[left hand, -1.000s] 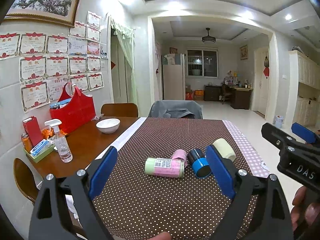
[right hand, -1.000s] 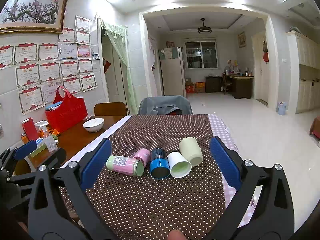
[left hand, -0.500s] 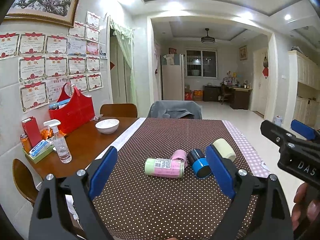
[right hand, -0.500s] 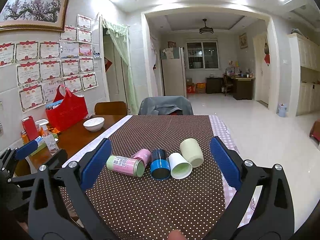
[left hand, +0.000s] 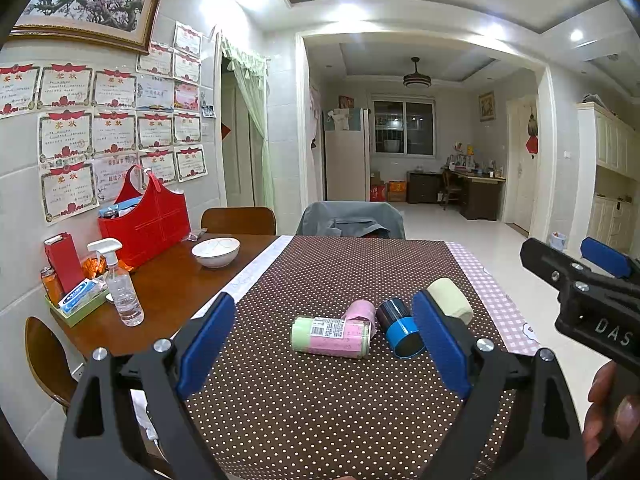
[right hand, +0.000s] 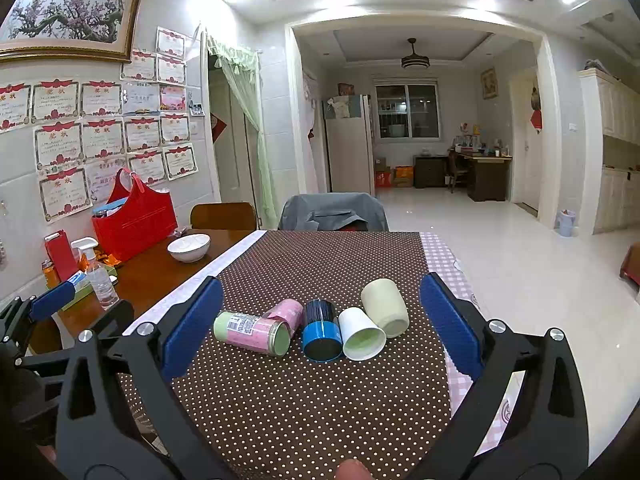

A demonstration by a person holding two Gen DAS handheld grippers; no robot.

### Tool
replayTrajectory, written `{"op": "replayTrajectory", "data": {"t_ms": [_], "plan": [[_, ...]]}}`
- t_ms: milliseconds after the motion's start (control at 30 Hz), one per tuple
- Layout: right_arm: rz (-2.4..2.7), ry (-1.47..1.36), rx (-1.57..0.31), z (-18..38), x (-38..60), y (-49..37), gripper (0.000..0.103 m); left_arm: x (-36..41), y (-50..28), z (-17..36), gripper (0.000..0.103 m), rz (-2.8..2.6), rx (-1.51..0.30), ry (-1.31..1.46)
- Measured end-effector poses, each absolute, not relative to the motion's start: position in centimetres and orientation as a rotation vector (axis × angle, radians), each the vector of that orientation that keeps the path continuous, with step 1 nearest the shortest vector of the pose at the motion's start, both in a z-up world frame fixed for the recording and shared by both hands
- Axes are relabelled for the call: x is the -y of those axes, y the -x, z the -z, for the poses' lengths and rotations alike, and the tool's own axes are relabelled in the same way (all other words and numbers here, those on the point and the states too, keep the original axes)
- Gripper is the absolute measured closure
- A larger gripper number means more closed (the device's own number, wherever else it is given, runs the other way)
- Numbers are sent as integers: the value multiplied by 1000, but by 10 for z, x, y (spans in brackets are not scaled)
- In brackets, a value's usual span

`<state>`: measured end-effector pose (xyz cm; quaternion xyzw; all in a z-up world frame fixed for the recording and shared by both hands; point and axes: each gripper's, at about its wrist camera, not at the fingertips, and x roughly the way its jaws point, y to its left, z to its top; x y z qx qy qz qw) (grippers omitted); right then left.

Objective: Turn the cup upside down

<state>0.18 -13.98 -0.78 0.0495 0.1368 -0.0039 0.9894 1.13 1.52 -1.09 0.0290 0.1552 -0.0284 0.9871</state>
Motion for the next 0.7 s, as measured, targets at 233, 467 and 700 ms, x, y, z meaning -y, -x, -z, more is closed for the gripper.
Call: {"op": "replayTrajectory", "data": {"t_ms": [233, 467, 700], "plan": [[6, -91, -283, 8, 137, -8, 6, -16, -12, 11, 15, 55, -313, -58], [4, -83, -308, 13, 136, -20, 6, -19, -18, 13, 15, 51, -327, -63], [9, -78, -368, 29, 139, -48, 6, -28, -54, 22, 15, 33, -387, -78]]}}
